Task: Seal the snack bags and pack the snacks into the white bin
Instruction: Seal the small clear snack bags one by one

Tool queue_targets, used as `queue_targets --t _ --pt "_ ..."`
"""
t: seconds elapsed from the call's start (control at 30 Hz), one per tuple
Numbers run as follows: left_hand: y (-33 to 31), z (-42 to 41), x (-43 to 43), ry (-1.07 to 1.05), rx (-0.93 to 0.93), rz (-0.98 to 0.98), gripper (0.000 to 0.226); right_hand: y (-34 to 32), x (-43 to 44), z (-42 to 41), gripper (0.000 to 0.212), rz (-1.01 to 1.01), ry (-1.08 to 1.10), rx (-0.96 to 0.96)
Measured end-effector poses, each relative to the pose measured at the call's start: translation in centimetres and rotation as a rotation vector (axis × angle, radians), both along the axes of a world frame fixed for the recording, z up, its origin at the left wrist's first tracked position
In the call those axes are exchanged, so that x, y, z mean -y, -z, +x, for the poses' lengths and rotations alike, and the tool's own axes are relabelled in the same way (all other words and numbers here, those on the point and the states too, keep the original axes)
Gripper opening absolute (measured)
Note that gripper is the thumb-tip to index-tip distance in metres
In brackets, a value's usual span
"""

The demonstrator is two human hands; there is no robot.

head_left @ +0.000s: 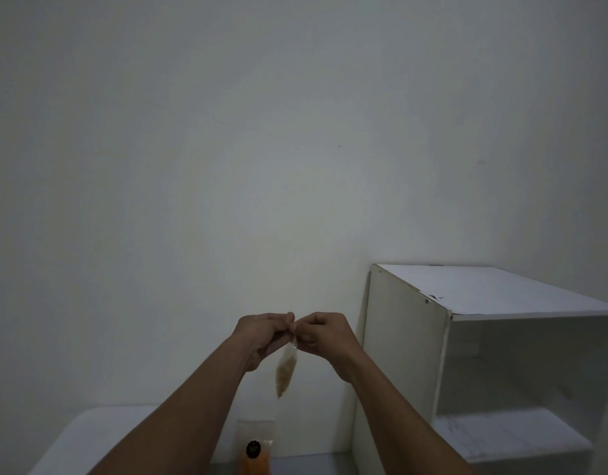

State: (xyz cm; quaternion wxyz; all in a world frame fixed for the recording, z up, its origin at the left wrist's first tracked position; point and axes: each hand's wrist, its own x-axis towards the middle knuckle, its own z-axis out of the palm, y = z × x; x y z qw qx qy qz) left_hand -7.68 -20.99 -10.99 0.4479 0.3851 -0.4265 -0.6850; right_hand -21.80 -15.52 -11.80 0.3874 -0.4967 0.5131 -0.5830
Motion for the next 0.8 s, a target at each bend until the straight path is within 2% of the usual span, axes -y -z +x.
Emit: queue_targets --t 0.23,0.37,0.53,0.8 --pt "0.2 -0.4 0.4 -0.036 0.175 -0.088 0.009 0.0 -0.2 -0.2 0.012 0.087 0.049 -0.006" --pt "0.4 -0.5 -0.1 -0.045 0.151 -0.096 0.011 0.4 -0.2 -0.2 0.011 0.074 0.083 -0.059" --pt "0.7 0.1 -0.3 -0.03 0.136 -0.097 0.009 0.7 0.0 0.3 0.014 0.028 0.107 -0.153" --pt "2.1 0.8 0.5 -0.04 0.282 -0.063 0.014 2.1 -0.8 1.3 0.016 0.087 0.203 -0.386"
